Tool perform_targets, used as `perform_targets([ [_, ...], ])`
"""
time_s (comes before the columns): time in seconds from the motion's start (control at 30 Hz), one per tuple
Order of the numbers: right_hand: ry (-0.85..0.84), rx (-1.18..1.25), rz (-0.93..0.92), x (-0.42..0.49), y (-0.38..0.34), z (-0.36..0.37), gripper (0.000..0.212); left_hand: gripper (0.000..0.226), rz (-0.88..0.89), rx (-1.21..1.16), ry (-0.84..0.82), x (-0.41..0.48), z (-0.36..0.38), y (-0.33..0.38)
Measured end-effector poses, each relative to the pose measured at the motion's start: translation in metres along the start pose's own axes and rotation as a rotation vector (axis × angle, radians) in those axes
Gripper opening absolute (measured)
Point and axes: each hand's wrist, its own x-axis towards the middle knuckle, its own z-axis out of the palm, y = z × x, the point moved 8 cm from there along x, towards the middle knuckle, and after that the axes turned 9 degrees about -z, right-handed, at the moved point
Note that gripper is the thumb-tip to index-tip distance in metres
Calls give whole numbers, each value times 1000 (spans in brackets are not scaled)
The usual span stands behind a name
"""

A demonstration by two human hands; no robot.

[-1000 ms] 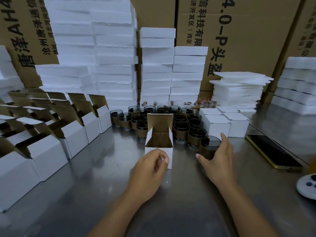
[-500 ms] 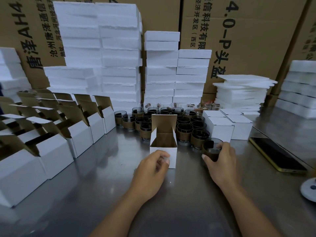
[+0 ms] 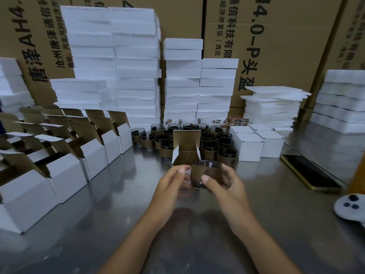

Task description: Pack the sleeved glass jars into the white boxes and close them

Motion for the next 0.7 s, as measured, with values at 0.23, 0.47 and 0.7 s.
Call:
perform_targets([
  [0.23, -97, 12, 34, -7, 3, 11, 37, 45, -33, 4, -78, -8, 8, -5],
  [0.47, -138, 14, 20, -9, 5, 13, 30, 47, -38, 41, -70, -8, 9, -9],
  [0.7, -73, 186, 168, -8, 17, 8, 46, 46, -34, 13, -76, -6, 7, -9],
])
